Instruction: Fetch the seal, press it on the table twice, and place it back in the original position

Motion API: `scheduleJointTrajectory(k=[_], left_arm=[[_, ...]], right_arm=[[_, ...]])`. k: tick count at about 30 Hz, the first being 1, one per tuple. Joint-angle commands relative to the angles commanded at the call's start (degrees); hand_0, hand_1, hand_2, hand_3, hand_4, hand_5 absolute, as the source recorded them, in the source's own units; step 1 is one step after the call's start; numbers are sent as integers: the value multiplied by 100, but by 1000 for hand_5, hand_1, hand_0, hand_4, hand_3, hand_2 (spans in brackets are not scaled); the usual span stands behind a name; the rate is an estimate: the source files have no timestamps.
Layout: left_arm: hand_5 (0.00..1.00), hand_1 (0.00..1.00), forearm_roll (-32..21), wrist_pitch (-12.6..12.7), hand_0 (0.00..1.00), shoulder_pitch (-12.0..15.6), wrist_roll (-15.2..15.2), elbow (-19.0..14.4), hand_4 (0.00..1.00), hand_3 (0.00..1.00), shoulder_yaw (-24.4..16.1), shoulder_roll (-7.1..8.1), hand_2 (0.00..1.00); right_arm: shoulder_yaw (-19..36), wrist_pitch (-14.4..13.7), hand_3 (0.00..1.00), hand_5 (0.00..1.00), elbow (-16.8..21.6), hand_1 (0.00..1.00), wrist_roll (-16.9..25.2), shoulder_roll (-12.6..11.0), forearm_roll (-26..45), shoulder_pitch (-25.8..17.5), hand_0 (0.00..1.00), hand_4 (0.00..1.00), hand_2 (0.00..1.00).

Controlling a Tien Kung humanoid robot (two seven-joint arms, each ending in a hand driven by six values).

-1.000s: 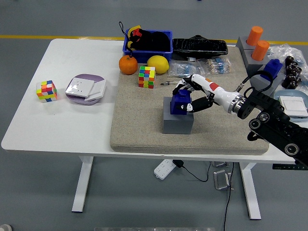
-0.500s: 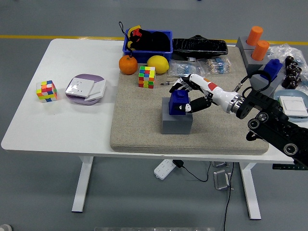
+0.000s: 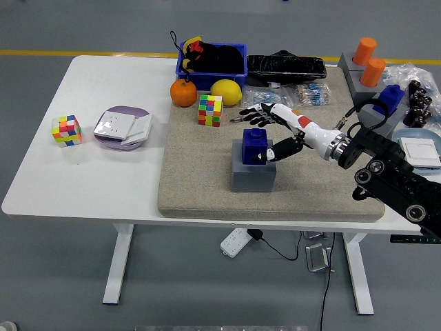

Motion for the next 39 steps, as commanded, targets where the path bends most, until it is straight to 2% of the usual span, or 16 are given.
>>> scheduleJointTrajectory(k=[1,6,7,12,13,18,19,20,24,25,30,31,35,39], left_arm=[[442,744,-2,-1,794,4,1,1,631,761,-3,-2,738],[442,744,-6,-3,794,16,1,5,631,761,-17,-3,738],[442,743,-4,-3,794,17,1,6,631,761,-26,-1,738],[442,743,-3,-2,794,29,-1,12,631,761,-54,1,738],[441,744,-6,-2,794,32,-3,14,631,761,-57,0,738],[441,744,-2,-7,794,28,-2,17,631,761,-86,-5,738],[439,742,3,-7,794,27,-3,17,631,760,-93,-4,738],[439,742,3,-5,794,26,-5,18,631,760,-99,-5,738],[439,742,-3,-3,794,25,-5,22,631,760,-100,-5,738],[439,743,-8,-3,794,24,-5,24,631,760,-97,-5,738],[439,743,-7,2,794,24,-5,27,631,760,-111,-3,738],[441,744,-6,5,794,23,-7,27,632,761,-118,-2,738],[441,744,-15,11,794,17,-6,27,632,761,-108,-7,738],[443,744,-13,20,794,25,-7,27,632,761,-117,-10,738]], right_arm=[[51,37,923,216,19,910,-26,-14,-15,-14,899,998,904],[284,241,923,216,108,910,-139,-145,-139,-79,899,998,904],[354,316,997,396,148,976,-188,-196,-210,-110,969,998,966],[703,642,997,396,428,976,-437,-483,-477,-339,969,998,966],[791,683,998,450,478,998,-475,-541,-512,-395,998,998,998],[1409,743,998,450,705,998,-561,-807,-573,-823,998,998,998],[1555,760,998,616,719,998,-581,-835,-581,-914,998,998,998],[1722,774,998,616,715,998,-600,-859,-586,-1030,998,998,998],[2359,769,998,616,658,998,-637,-904,-512,-1421,998,998,998],[2498,757,998,737,648,998,-638,-911,-489,-1511,998,998,998],[3190,635,998,737,634,998,-661,-893,-494,-1974,998,998,998],[3271,635,998,822,640,998,-668,-880,-503,-2033,998,998,998],[3713,607,998,822,692,998,-678,-814,-512,-2429,998,998,998],[4018,546,998,799,732,991,-654,-733,-560,-2651,998,998,981]])
